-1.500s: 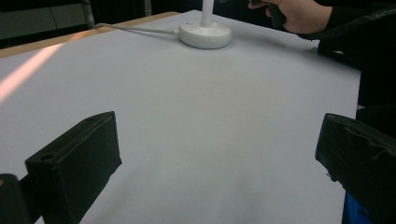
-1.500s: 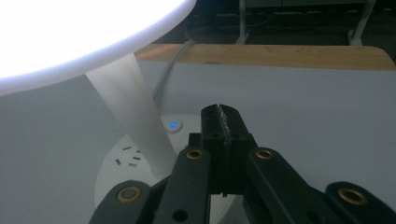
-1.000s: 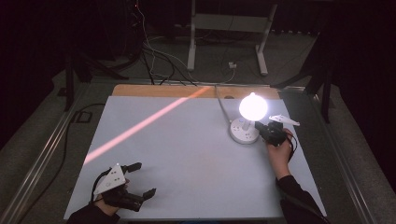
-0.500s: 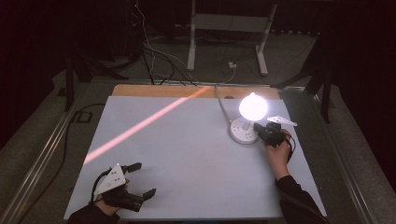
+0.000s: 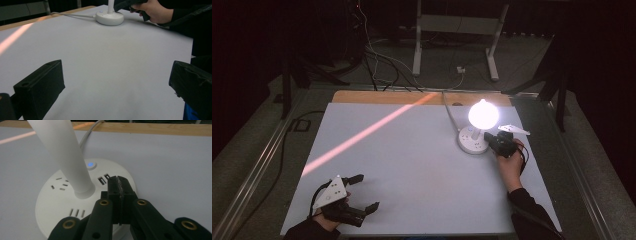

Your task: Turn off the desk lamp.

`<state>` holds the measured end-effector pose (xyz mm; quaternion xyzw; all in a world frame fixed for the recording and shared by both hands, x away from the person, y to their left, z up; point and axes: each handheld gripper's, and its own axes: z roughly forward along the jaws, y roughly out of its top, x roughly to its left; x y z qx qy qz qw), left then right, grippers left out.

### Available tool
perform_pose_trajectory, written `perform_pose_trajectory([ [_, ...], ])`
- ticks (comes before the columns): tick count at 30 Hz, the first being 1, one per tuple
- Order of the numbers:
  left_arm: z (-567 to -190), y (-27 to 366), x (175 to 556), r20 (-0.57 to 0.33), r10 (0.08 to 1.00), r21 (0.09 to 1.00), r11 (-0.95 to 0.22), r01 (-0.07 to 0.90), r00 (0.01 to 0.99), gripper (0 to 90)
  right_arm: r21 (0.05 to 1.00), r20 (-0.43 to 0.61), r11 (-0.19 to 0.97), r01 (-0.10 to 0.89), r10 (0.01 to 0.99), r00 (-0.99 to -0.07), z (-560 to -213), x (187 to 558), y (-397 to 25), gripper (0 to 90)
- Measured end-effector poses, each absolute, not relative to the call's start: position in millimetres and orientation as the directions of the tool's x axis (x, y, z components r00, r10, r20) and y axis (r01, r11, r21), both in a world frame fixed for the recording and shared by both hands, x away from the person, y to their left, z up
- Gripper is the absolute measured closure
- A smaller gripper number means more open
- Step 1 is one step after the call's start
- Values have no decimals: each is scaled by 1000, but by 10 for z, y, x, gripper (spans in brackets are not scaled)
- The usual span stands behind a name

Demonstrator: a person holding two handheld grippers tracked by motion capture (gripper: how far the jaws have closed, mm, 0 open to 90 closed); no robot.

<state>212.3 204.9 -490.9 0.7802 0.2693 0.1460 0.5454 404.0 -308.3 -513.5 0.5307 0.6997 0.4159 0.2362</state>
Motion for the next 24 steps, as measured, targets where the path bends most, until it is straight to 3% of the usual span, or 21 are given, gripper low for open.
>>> perform_pose_trajectory([
  [17,-4907,2052,2121,-65,579,930,-259,259,813,6,835,104,95,542,940,-326,-5109,4038,-3052,891],
  [21,-4912,2052,2133,-72,579,930,-254,264,812,6,853,121,63,518,941,-315,-5010,4009,-3104,843],
  [24,-4909,2049,2125,-67,579,930,-259,261,813,6,870,121,56,490,939,-323,-4954,3985,-3132,740],
])
